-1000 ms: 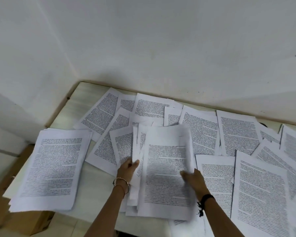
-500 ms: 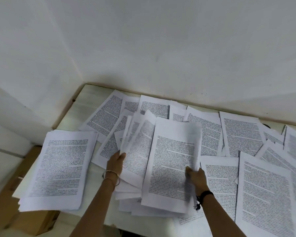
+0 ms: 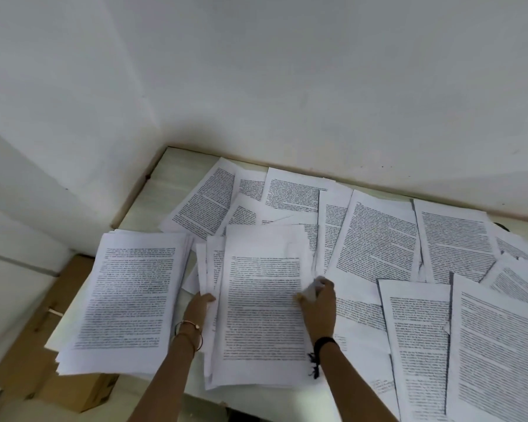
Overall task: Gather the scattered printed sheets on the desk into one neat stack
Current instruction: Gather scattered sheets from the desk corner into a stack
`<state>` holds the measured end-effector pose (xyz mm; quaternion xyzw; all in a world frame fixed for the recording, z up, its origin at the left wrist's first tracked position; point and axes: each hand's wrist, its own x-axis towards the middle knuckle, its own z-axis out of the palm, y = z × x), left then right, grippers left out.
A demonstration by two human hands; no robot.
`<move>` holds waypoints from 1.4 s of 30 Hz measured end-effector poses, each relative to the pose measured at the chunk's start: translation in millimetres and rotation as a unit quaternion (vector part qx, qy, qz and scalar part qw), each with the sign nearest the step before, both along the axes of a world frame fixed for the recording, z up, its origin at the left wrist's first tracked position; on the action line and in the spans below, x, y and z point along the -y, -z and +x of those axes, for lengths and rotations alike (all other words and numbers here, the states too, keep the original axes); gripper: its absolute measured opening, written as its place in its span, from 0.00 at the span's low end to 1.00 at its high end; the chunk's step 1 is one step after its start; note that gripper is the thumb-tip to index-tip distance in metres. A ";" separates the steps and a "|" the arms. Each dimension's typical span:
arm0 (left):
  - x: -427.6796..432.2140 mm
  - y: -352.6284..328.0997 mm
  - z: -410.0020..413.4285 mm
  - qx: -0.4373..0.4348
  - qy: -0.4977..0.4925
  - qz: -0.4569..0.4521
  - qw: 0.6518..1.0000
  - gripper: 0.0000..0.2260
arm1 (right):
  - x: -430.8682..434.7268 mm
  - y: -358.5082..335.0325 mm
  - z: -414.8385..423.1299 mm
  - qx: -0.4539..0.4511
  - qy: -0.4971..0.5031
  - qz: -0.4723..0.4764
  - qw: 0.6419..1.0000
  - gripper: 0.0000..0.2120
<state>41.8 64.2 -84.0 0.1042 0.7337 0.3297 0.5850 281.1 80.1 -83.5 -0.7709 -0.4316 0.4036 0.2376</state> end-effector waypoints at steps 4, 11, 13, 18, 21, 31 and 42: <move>-5.7 1.8 2.9 0.002 0.038 0.047 0.998 0.17 | 12.4 2.5 -31.2 0.113 -0.092 0.027 0.989 0.26; -4.2 8.0 2.6 0.005 0.081 0.070 0.994 0.16 | 10.4 2.4 -40.8 0.114 -0.118 0.032 0.986 0.22; -3.1 7.5 1.3 0.038 0.092 0.066 0.993 0.17 | 8.1 2.4 -42.6 0.096 -0.182 0.028 0.978 0.22; -11.7 -15.0 -10.0 0.044 0.091 0.112 0.989 0.17 | 0.1 -3.1 -29.7 -0.015 -0.129 0.004 0.992 0.13; -27.1 -28.1 -17.8 0.060 0.036 0.155 0.985 0.18 | 2.6 -14.4 -22.5 -0.093 -0.040 0.024 0.995 0.08; -26.3 -17.8 39.4 0.152 -0.114 0.126 0.974 0.15 | 10.2 -18.4 -7.5 -0.421 0.140 0.003 0.896 0.24; -52.0 9.0 -23.1 -0.035 0.015 0.088 0.995 0.08 | 0.5 -13.5 88.7 -0.234 0.059 -0.057 0.969 0.15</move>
